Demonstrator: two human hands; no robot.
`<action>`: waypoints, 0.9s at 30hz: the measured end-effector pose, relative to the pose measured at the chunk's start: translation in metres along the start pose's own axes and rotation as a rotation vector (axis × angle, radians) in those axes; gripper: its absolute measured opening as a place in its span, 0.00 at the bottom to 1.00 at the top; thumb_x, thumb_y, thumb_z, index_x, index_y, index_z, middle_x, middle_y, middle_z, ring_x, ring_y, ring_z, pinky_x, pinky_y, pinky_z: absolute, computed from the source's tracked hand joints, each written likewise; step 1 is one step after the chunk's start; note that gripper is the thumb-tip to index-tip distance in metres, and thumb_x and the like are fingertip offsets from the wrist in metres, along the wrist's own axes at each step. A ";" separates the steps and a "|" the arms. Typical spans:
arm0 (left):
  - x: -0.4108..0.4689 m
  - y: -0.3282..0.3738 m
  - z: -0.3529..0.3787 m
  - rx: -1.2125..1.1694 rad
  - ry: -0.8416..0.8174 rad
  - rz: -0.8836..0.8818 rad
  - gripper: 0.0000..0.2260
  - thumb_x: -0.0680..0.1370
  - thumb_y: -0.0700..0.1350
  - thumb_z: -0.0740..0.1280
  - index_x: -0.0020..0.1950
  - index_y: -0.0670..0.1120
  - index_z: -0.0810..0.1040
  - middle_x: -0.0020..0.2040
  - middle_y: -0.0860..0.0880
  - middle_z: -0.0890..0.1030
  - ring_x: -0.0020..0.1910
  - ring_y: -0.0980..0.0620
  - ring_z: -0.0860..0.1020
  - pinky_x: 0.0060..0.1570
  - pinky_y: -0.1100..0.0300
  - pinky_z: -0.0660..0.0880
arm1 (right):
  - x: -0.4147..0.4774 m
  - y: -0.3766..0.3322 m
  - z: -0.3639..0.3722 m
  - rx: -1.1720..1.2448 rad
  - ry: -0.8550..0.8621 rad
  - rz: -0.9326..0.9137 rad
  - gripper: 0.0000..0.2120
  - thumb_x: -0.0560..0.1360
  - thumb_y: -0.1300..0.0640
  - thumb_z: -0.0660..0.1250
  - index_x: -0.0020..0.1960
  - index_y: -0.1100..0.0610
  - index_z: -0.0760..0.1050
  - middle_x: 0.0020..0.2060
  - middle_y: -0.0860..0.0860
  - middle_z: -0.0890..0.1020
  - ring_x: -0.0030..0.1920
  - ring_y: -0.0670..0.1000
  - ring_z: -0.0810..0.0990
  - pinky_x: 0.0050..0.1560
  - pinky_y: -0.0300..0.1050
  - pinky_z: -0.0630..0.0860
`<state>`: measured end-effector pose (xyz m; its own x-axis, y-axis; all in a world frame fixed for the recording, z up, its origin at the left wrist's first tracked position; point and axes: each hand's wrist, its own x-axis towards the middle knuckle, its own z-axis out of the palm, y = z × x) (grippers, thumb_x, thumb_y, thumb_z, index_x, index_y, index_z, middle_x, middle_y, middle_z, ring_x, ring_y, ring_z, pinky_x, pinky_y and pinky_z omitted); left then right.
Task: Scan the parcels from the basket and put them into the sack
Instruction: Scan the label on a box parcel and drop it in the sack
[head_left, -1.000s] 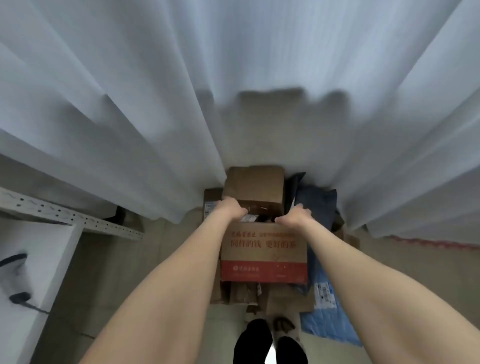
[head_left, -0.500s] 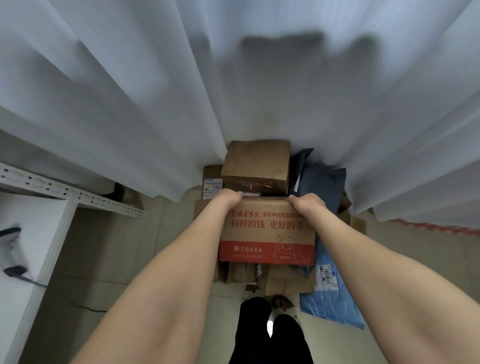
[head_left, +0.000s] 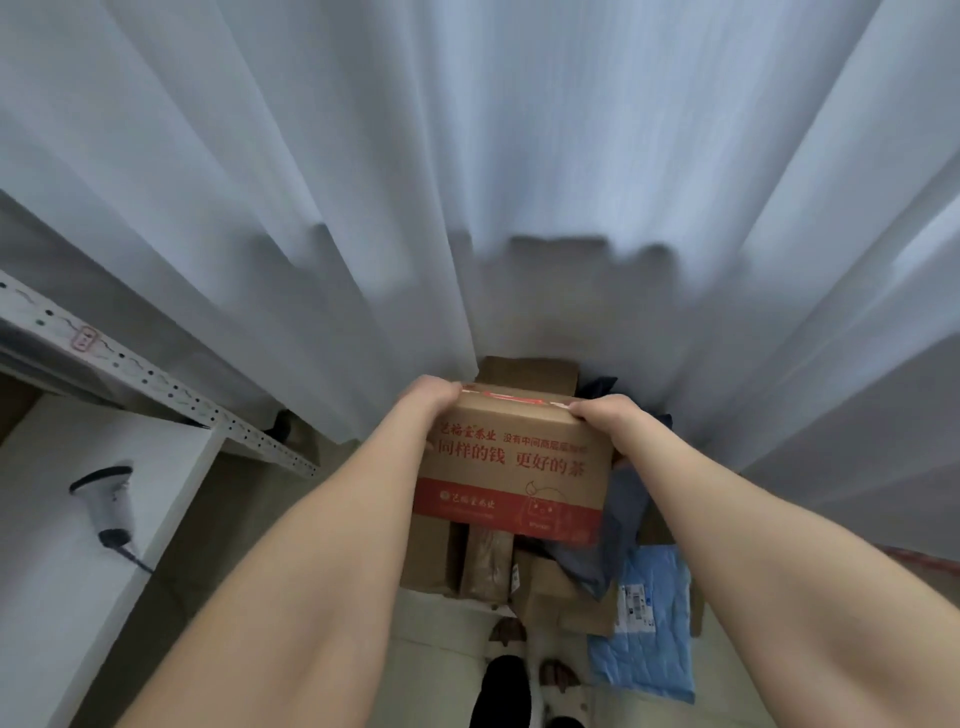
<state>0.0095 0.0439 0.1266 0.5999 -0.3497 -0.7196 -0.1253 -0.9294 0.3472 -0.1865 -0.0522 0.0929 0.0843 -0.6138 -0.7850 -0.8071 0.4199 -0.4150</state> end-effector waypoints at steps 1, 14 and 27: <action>-0.007 0.002 -0.011 -0.025 0.034 0.007 0.21 0.79 0.54 0.60 0.66 0.42 0.70 0.58 0.41 0.75 0.52 0.40 0.77 0.48 0.45 0.80 | -0.008 -0.008 -0.004 0.005 -0.001 -0.014 0.22 0.75 0.41 0.66 0.60 0.55 0.75 0.50 0.55 0.82 0.50 0.58 0.81 0.53 0.56 0.79; -0.087 -0.025 -0.108 -0.822 0.249 0.076 0.36 0.72 0.67 0.63 0.71 0.45 0.66 0.65 0.44 0.74 0.61 0.40 0.74 0.52 0.45 0.72 | -0.098 -0.094 -0.001 0.661 -0.123 -0.178 0.39 0.71 0.28 0.62 0.70 0.55 0.69 0.56 0.55 0.77 0.42 0.58 0.74 0.40 0.56 0.70; -0.136 -0.085 -0.152 -1.158 0.550 0.080 0.37 0.68 0.73 0.63 0.61 0.43 0.71 0.55 0.45 0.78 0.52 0.45 0.78 0.55 0.49 0.77 | -0.156 -0.125 0.053 0.648 -0.212 -0.316 0.32 0.70 0.31 0.65 0.59 0.56 0.70 0.55 0.55 0.79 0.44 0.59 0.78 0.45 0.56 0.74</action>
<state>0.0587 0.1885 0.2859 0.9030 -0.0471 -0.4270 0.4144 -0.1667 0.8947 -0.0680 0.0264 0.2428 0.4184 -0.6561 -0.6280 -0.2258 0.5946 -0.7717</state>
